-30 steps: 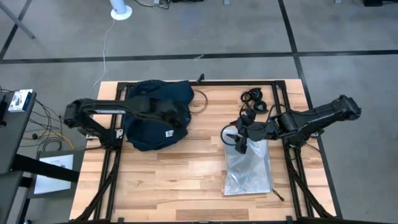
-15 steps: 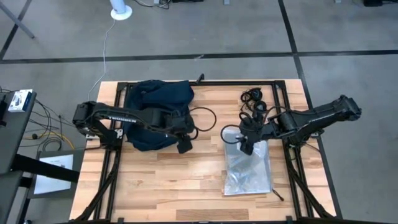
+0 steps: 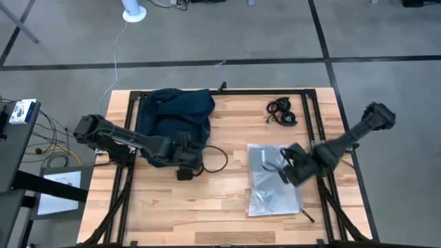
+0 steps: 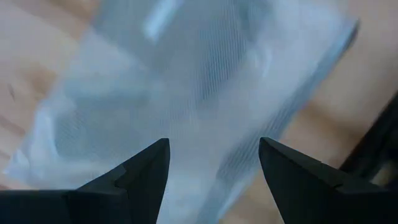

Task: Unpack backpack
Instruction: Open the white zip lock bag

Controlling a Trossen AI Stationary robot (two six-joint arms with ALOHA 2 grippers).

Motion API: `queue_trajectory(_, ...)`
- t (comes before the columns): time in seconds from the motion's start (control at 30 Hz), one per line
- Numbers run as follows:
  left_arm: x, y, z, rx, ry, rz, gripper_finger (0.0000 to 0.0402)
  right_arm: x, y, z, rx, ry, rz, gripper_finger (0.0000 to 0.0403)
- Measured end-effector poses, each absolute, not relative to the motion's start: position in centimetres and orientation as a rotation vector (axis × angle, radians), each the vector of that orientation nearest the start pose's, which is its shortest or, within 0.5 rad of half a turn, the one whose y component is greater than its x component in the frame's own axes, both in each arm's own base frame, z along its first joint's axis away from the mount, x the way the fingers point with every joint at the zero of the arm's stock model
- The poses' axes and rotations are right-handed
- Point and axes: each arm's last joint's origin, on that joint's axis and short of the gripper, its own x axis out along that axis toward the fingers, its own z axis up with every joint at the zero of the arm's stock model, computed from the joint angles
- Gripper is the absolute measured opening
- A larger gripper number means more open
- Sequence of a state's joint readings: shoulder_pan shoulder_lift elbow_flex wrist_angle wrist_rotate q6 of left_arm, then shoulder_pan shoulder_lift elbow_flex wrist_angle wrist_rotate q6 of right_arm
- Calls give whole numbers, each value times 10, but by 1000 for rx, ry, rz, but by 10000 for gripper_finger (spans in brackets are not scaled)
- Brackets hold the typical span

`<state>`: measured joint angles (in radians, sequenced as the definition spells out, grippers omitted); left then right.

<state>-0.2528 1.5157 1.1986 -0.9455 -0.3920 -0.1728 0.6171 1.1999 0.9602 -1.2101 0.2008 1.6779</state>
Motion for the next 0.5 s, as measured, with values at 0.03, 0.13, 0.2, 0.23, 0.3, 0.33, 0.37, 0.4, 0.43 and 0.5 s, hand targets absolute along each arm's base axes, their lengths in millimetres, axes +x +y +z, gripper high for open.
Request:
queue_trajectory(0.03,274,-61,256,223,1135,188,194,153,111,249,878,1178,-789,239)
queue_trajectory(0.13,254,-58,247,156,1040,129,181,140,128,234,1004,1200,-826,239)
queue_trajectory(0.2,241,-55,246,110,970,104,172,132,135,226,1055,1195,-860,239)
queue_trajectory(0.23,235,-54,245,87,944,95,168,128,137,223,1071,1193,-876,239)
queue_trajectory(0.3,227,-52,244,49,895,81,162,121,140,219,1081,1189,-906,239)
queue_trajectory(0.33,223,-51,245,31,874,75,160,119,140,216,1082,1184,-916,239)
queue_trajectory(0.37,220,-51,246,18,853,75,158,117,141,213,1080,1183,-918,239)
queue_trajectory(0.4,218,-50,247,1,835,79,158,117,141,209,1086,1182,-911,239)
queue_trajectory(0.43,217,-50,248,-15,825,84,158,118,141,205,1098,1181,-894,239)
queue_trajectory(0.5,216,-49,248,-36,819,92,158,122,142,195,1155,1167,-858,239)
